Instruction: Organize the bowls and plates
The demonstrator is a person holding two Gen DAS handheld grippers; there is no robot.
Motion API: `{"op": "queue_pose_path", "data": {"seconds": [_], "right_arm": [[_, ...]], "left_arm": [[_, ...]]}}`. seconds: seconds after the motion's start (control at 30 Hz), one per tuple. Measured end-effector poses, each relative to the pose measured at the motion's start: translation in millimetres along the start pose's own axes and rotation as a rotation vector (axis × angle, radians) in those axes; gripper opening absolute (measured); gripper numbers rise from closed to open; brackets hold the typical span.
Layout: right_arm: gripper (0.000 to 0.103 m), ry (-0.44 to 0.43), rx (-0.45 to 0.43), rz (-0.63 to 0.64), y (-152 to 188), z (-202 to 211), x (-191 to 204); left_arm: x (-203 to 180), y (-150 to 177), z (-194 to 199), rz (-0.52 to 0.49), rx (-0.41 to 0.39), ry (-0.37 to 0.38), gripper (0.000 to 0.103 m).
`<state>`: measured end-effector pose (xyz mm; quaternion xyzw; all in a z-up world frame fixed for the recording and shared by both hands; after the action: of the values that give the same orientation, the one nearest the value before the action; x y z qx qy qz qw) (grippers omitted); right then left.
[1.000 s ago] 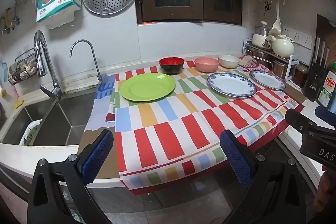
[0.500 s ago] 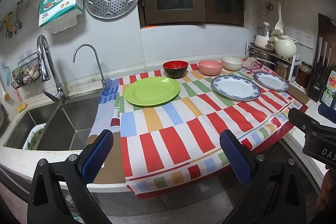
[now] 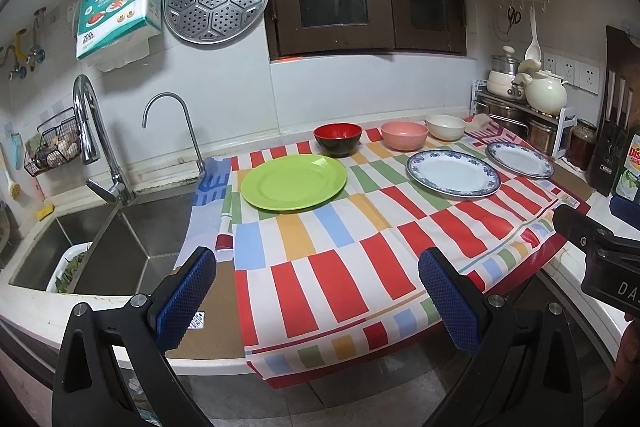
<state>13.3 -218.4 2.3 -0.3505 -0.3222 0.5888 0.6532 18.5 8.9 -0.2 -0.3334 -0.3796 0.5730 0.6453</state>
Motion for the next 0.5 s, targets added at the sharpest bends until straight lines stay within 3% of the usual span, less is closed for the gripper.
{"op": "queue_pose_path", "data": {"seconds": [0.5], "right_arm": [[0.102,-0.006,-0.007,0.009,-0.8,2.0,4.8]], "left_arm": [[2.9,0.3,-0.1,-0.004,-0.002,-0.007,0.103]]}}
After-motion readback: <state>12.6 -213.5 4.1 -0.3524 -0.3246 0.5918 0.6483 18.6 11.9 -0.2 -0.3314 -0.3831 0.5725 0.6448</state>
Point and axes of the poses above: each gripper's, at about its wrist camera, not at the fingertips, and z roughly against the way its jaws point, x to its left, y to its underside, the point moved 1 cm from there along -z, roughly the way its jaws point, and after that the axes turned 1 degree about -z, right-handed, at the moved point
